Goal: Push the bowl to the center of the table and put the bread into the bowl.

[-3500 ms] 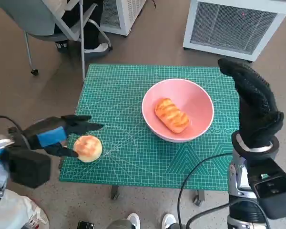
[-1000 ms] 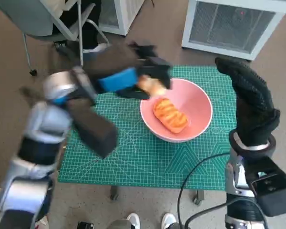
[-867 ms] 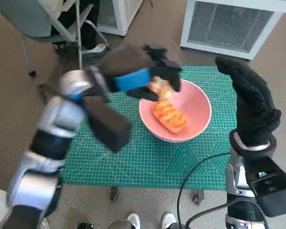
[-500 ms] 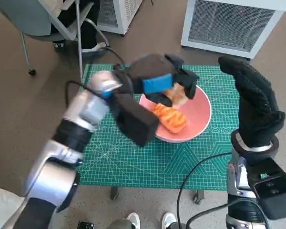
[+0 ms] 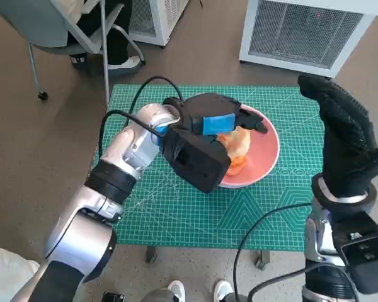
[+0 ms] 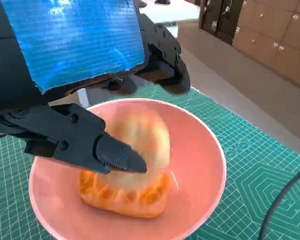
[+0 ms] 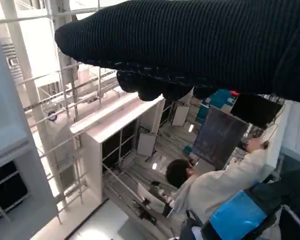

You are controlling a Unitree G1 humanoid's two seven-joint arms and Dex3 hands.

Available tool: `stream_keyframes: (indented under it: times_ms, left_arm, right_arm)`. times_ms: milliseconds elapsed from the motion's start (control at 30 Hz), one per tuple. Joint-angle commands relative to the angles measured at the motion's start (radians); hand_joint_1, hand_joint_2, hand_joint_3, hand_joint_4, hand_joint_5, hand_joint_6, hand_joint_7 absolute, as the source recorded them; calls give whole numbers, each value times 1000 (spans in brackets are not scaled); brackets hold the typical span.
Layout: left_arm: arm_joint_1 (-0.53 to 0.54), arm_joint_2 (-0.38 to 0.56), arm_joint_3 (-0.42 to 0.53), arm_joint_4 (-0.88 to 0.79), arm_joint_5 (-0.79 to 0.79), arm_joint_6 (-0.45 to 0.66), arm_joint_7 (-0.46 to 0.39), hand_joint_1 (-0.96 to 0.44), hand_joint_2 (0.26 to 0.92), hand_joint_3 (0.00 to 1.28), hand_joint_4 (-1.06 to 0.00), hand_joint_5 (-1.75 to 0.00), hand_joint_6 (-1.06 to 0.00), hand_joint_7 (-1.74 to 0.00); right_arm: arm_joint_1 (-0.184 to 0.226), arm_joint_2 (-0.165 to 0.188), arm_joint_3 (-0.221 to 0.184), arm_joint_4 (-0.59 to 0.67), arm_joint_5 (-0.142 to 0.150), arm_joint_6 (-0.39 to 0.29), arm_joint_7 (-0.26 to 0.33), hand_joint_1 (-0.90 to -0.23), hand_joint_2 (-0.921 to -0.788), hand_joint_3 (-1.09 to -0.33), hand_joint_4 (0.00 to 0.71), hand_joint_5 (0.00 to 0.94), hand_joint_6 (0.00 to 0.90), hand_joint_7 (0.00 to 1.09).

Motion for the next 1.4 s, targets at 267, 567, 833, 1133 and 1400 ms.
stream_keyframes:
  times_ms: [267, 567, 833, 1133, 1400]
  left_arm:
    - [96, 14, 177, -42, -260, -84, -31, -328, 921, 38, -196, -11, -316, -53]
    - [212, -36, 365, -139, -543, -120, -17, -328, 921, 116, -326, -61, -381, -86]
    - [364, -116, 463, -357, -746, 1, 20, -261, 921, 200, -165, -469, -64, -767]
    - [471, -151, 508, -524, -807, 84, 80, -271, 921, 274, -14, -780, -1, -989]
    - [511, -157, 509, -609, -787, 103, 114, -260, 919, 292, 0, -863, 1, -1025]
  right_arm:
    - [11, -8, -12, -3, -22, 11, -25, -490, -921, -572, 431, 0, 91, 639]
    - [-2, -11, -18, -18, -43, 37, -53, -512, -921, -570, 431, 0, 90, 638]
    - [-19, -18, -19, -60, -69, 86, -82, -508, -921, -578, 430, 0, 87, 643]
    - [-50, -29, -20, -101, -89, 142, -99, -498, -921, -587, 430, 0, 81, 650]
    - [-76, -46, -22, -91, -98, 158, -101, -511, -921, -594, 430, 0, 76, 656]
